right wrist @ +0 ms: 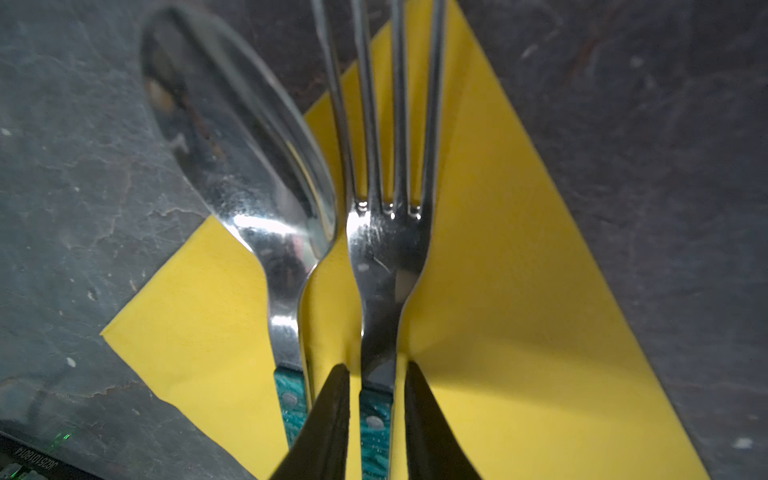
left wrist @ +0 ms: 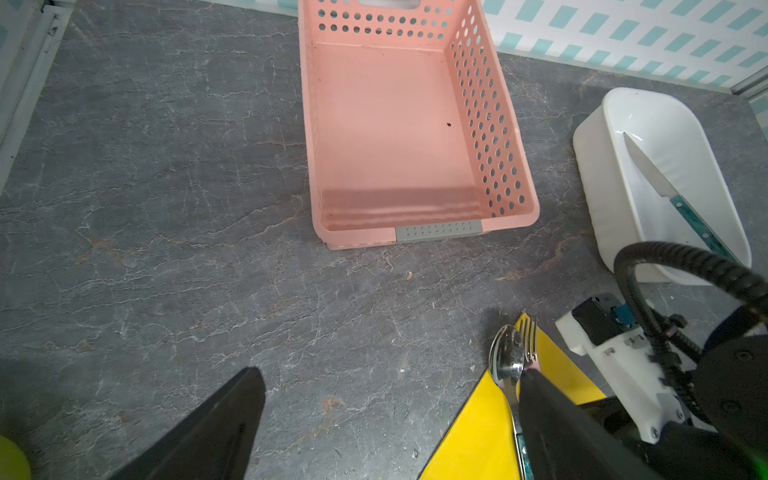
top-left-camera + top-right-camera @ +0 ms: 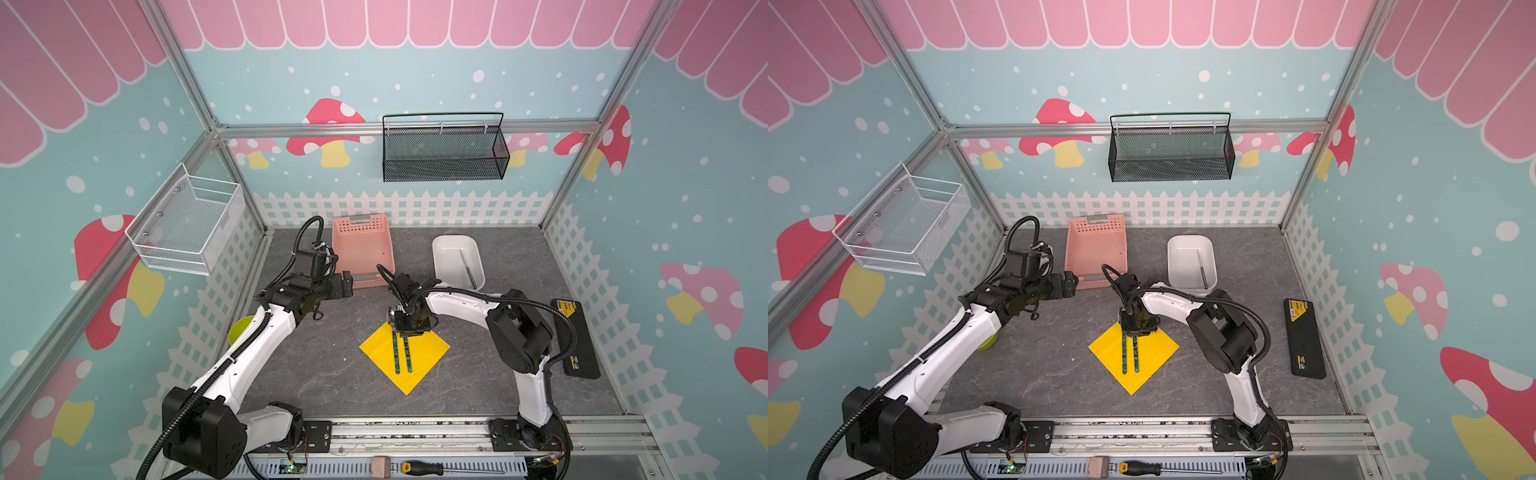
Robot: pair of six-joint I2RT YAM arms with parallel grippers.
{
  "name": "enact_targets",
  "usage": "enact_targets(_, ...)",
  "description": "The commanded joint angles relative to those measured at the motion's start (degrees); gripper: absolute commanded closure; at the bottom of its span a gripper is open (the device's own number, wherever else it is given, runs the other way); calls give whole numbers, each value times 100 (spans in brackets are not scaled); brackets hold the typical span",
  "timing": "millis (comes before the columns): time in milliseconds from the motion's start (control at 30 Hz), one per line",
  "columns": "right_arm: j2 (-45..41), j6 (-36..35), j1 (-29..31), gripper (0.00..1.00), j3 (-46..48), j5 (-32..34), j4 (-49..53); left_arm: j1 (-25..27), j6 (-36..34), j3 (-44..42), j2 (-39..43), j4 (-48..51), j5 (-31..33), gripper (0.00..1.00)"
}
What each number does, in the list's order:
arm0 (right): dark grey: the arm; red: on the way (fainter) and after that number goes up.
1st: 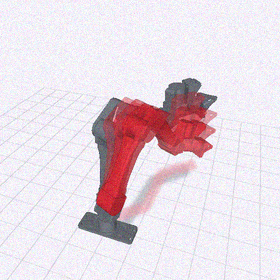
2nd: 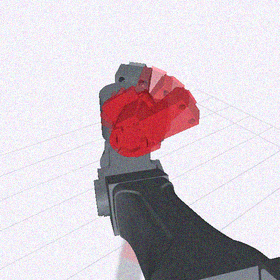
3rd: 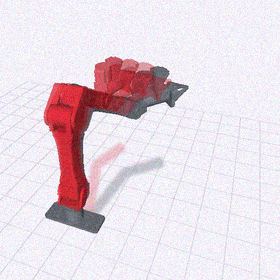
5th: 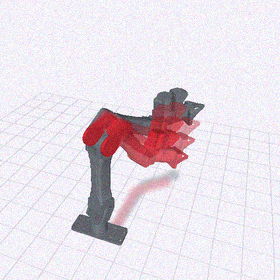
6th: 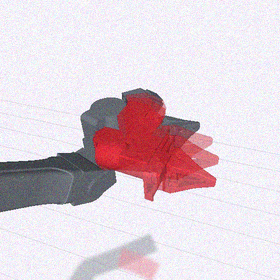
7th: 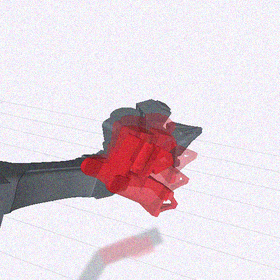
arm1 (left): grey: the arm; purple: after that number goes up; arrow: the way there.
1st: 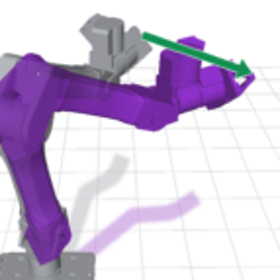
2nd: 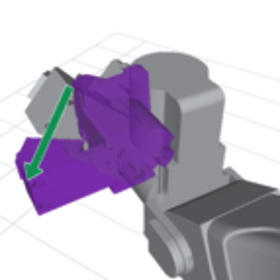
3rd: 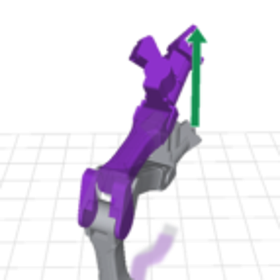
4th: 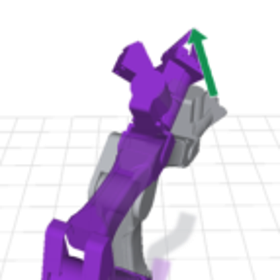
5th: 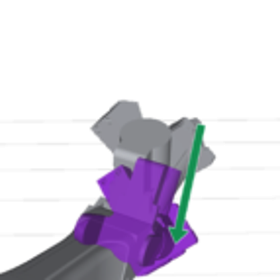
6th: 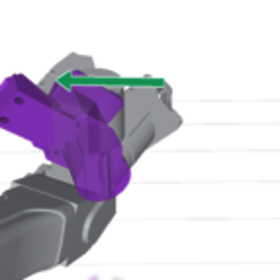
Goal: Place the utensils on the paper napkin and roll it up
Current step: 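Press the fork flat on the napkin and open the right gripper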
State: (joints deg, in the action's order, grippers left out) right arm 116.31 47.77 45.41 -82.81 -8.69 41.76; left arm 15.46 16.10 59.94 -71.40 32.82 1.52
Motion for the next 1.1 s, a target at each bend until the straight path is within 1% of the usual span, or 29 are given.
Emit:
enact_targets(0, 102, 110, 47, 78, -100, 25, 52, 16, -37, 156, -23, 107, 70, 3)
enact_targets(133, 131, 127, 48, 84, -123, 58, 49, 19, -28, 153, -15, 108, 78, 3)
enact_targets(233, 146, 154, 46, 86, -146, 90, 45, 17, -36, 152, -15, 112, 72, 3)
enact_targets(767, 127, 476, 43, 88, -120, -71, 34, 37, -63, 150, -3, 127, 155, 3)
enact_targets(1067, 118, 546, 47, 88, -92, -45, 36, 36, -67, 151, -6, 128, 164, 3)
